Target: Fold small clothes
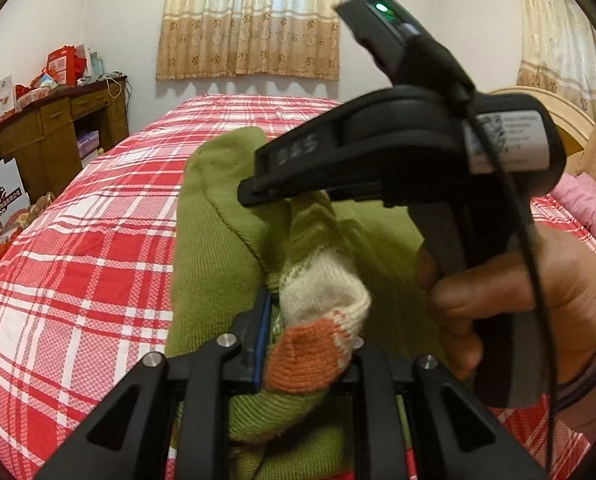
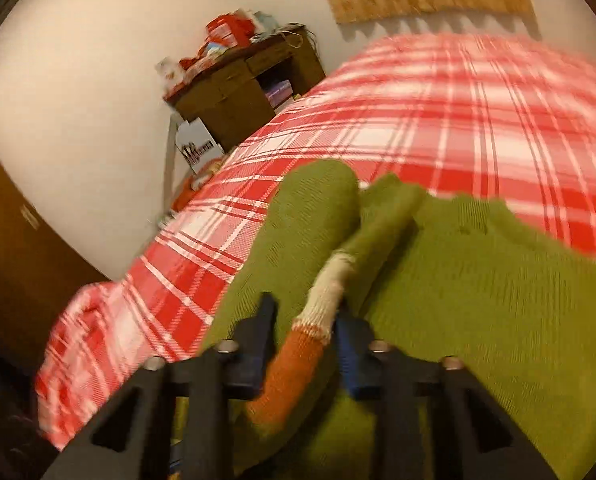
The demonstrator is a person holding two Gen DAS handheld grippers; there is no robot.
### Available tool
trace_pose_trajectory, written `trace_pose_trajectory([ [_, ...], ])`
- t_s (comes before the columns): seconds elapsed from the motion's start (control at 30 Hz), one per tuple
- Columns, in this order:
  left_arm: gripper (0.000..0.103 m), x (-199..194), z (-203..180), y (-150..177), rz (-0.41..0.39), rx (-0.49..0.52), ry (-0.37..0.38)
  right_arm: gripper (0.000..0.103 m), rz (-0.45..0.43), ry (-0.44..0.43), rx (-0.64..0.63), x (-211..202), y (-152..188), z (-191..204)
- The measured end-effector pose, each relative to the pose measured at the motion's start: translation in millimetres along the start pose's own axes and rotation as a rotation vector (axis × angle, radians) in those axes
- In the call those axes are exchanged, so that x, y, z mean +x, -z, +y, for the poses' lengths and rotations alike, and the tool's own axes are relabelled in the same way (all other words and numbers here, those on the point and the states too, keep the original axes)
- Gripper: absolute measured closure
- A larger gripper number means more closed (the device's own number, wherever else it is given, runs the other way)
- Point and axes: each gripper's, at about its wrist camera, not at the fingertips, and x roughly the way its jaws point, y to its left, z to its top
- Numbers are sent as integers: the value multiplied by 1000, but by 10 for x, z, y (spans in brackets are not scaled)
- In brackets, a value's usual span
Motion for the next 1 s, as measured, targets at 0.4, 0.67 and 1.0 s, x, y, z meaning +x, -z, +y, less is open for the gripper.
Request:
trace_pose_trajectory([
  [0.4, 83, -211, -117, -51, -41, 1, 38, 91, -81, 9, -12, -445, 29, -133],
  [0.67, 83, -311, -752, -176, -73, 131, 103, 91, -125, 60, 28, -1043, 109, -610],
  [1.0, 83, -116, -1375, -126, -19, 205, 183, 91, -93, 135, 114, -1362, 442, -1376],
])
